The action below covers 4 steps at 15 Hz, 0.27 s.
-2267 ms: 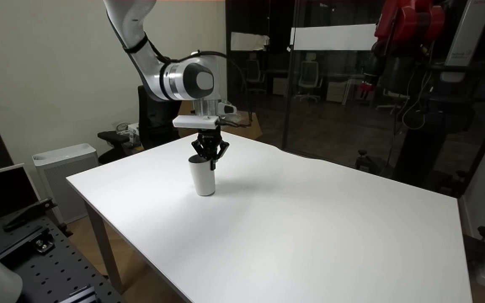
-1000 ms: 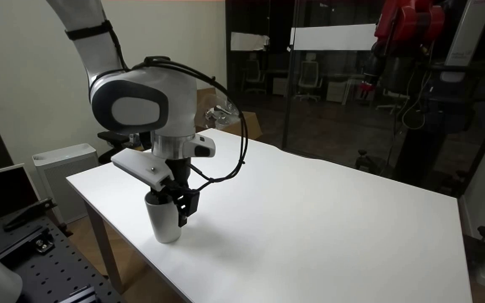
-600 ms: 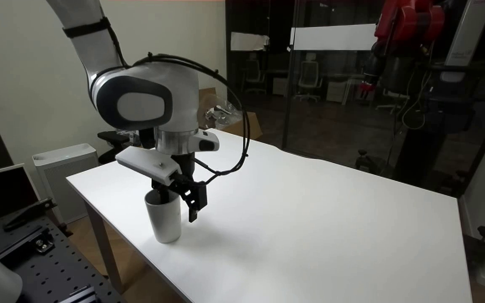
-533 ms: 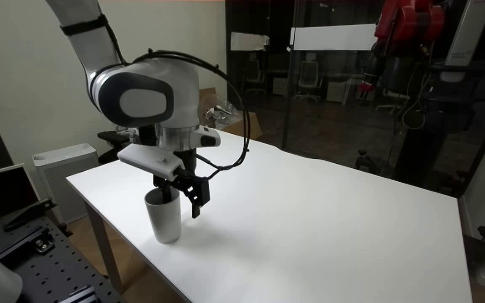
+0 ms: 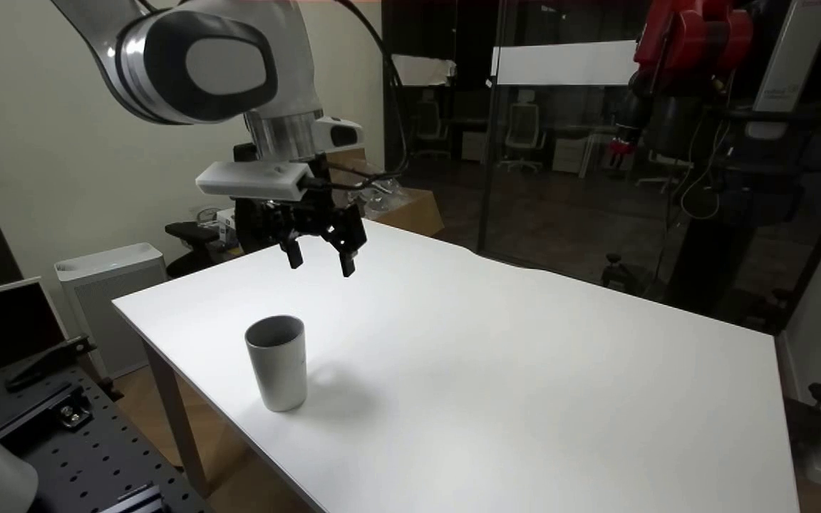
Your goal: Move the mug forwards
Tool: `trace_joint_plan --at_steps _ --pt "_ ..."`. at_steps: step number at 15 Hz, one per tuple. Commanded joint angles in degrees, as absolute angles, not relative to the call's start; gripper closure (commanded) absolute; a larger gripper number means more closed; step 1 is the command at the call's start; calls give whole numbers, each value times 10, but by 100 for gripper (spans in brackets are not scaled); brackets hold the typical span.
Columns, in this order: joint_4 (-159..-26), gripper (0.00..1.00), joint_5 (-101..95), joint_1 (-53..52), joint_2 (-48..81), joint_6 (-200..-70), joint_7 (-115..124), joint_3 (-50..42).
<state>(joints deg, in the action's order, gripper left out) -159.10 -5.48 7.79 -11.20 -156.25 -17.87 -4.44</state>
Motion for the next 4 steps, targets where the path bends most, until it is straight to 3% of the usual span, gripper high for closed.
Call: trace_joint_plan --at_steps 1,4 --pt "-1593 0 -61 67 -122 -1558 -174 -56" --pt "-1596 0 -61 67 -125 -1556 -174 -56"
